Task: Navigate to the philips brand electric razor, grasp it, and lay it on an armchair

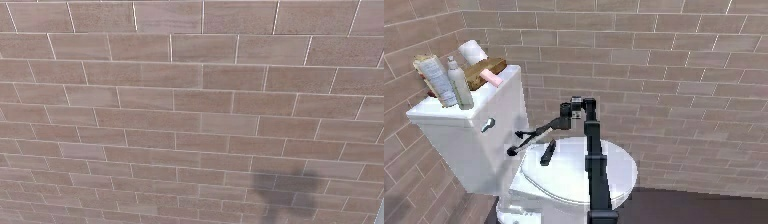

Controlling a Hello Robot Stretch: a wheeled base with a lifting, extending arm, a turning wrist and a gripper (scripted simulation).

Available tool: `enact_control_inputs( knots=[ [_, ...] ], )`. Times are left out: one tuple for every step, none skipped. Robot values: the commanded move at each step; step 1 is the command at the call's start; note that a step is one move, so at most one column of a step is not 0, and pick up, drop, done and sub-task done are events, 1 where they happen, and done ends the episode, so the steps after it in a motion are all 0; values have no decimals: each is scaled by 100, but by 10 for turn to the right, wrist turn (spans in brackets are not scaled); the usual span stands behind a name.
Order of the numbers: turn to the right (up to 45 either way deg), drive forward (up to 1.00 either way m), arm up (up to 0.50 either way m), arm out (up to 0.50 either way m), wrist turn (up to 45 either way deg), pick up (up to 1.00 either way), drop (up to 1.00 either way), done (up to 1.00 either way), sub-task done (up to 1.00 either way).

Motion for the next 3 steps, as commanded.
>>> enact_control_inputs(
  knots=[
    [0,0,0,0,450,0,0,0,0],
    [0,0,-30,0,0,0,0,0,0],
    [0,0,0,0,0,100,0,0,0]
  ],
)
